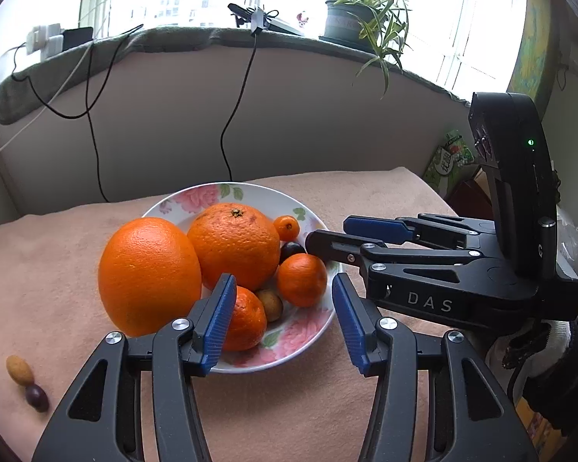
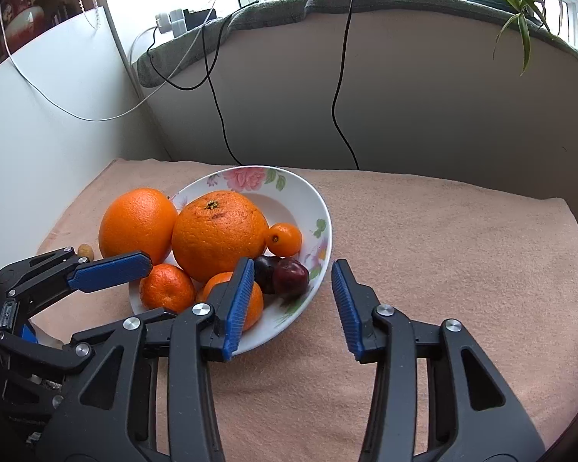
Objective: Organize fruits
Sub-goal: 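Lower the mandarin and cherry onto the plate and open both grippers, then withdraw both grippers from the plate toward the brown kiwi and dark plum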
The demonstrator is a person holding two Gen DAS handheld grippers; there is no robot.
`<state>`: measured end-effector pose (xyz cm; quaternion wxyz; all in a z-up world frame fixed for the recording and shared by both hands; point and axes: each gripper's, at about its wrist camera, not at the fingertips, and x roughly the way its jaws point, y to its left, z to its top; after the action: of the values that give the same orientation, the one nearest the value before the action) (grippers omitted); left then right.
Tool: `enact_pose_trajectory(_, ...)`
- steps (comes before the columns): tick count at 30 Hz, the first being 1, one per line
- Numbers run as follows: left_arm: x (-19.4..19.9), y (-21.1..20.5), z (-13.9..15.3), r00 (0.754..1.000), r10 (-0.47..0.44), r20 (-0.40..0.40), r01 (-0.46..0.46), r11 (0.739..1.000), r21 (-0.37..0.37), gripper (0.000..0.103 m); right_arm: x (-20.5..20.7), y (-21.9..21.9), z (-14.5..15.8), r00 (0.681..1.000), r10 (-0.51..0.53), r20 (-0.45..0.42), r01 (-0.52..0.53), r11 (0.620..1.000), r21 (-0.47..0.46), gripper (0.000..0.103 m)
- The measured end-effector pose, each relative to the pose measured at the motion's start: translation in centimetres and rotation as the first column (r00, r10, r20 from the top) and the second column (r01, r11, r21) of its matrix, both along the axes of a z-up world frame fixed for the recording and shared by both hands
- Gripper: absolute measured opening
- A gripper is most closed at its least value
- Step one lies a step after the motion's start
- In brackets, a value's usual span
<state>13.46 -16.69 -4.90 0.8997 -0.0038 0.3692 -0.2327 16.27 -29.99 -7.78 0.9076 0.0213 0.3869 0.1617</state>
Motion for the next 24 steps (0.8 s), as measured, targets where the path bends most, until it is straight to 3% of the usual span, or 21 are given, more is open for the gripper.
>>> enact_pose_trajectory(4,0.0,0.2,0.0,1.000,0.006,-0.001,-0.006,1.000,0.000,0.051,-0.1,-0.2,0.1,1.000,-0.016,0.004,0.016,1.000,0.000,0.058)
enact_pose_trajectory(8,-0.3,0.2,0.1,1.000,0.007,0.001,-0.007,1.000,0.004,0.065,-0.3,-0.4,0.4,1.000,-0.023,0.012,0.023,1.000,0.019,0.072)
enact_pose_trajectory(11,-0.5,0.1,0.2,1.000,0.014,0.004,-0.014,1.000,0.015,0.066,-0.4,-0.4,0.6,0.999,-0.028,0.021,0.028,1.000,0.012,0.073)
enact_pose_trajectory(14,-0.7,0.1,0.2,1.000,0.022,0.000,-0.022,0.999,0.026,0.076,-0.6,-0.5,0.8,0.999,-0.037,0.023,0.037,0.999,0.013,0.079)
enact_pose_trajectory(24,-2.2,1.1,0.6,1.000,0.029,0.011,-0.029,0.999,0.039,0.077,-2.2,0.1,1.8,0.998,-0.044,0.051,0.044,0.999,0.004,0.087)
